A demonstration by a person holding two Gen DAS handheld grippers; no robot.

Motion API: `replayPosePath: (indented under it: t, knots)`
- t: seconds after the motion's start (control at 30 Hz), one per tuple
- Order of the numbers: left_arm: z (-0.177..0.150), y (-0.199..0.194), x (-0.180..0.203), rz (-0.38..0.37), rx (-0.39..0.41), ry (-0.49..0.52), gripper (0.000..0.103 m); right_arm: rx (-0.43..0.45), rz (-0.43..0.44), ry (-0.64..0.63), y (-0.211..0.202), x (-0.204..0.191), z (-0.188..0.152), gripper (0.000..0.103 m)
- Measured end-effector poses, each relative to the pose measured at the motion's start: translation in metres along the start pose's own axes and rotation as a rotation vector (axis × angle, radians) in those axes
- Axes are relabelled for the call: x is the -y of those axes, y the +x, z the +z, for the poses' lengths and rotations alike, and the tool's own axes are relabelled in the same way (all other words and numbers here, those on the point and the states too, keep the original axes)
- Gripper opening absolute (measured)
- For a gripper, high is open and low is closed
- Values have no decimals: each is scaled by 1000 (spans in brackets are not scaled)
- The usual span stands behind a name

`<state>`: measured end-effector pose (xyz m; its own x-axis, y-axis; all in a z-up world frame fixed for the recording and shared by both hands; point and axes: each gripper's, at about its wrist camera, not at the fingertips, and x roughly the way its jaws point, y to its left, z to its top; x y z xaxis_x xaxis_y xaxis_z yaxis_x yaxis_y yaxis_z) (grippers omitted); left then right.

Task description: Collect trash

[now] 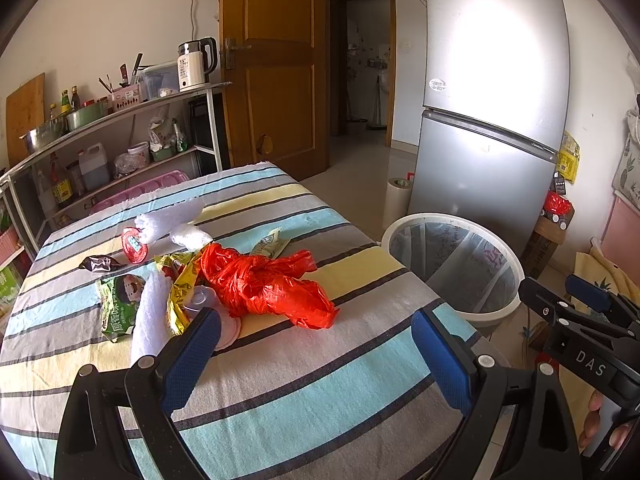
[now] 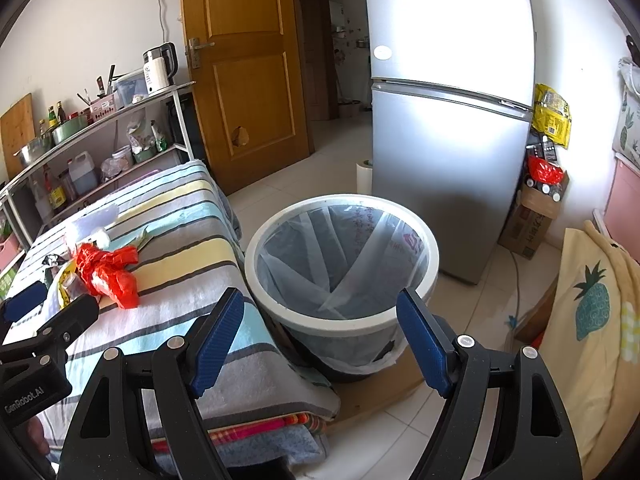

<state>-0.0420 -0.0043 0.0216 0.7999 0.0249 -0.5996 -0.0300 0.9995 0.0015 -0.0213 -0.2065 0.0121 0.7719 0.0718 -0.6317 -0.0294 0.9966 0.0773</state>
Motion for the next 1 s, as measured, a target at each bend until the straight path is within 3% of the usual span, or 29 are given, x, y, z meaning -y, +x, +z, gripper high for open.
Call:
replayPosePath:
  t: [1.0]
  knots:
    - [0, 0, -3, 4, 3, -12, 97, 11, 1, -15, -5, -7, -1, 79]
